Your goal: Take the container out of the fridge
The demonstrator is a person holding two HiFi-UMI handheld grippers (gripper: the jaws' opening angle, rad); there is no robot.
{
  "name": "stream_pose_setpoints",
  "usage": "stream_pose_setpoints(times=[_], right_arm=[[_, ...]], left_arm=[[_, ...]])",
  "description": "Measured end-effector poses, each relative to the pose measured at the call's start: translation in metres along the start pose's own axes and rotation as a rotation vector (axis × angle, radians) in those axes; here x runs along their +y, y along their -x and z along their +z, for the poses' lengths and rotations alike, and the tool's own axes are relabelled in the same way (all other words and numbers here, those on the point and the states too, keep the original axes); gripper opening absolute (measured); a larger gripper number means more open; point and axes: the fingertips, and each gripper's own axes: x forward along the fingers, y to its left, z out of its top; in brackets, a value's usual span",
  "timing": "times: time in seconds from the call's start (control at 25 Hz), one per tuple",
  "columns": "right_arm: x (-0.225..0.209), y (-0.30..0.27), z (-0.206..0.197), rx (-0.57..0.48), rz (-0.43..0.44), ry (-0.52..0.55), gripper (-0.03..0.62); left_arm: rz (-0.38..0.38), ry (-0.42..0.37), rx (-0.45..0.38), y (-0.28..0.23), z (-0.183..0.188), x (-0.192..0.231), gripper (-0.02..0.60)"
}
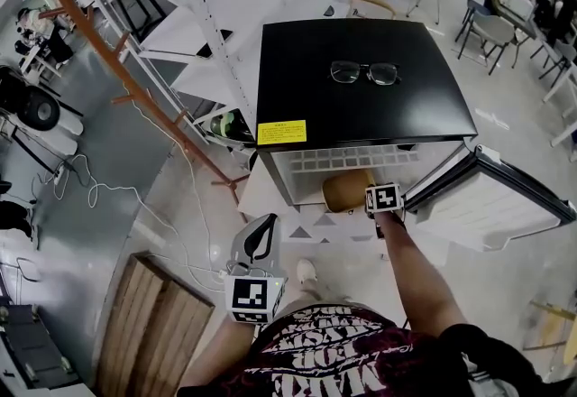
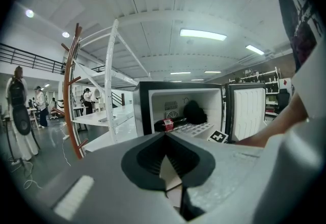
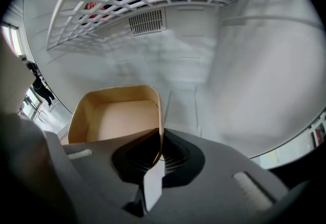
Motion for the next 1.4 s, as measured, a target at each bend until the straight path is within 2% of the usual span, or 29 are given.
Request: stream_pose_setpoints(times=[0.4,0.76,1.4], right_arm=[[-0.006,0.047,0.011,-0.118,0.032,-0.069,0.029],[-0.01,0.088,0.006,-0.189,0.035,-0.07,0.029],[0.005,0.159,0.012,-0.318,0.111,-0.081,0.029]], left_arm=[[0.006,0.001,-0.007,0.007,0.007,-0.02,0.0],[-0.004,0.015,-0.013,0.019,0.007,-0.043,0.002],[-0.031,0.03,-0.033,0.039,0.004,-0.08,0.014]])
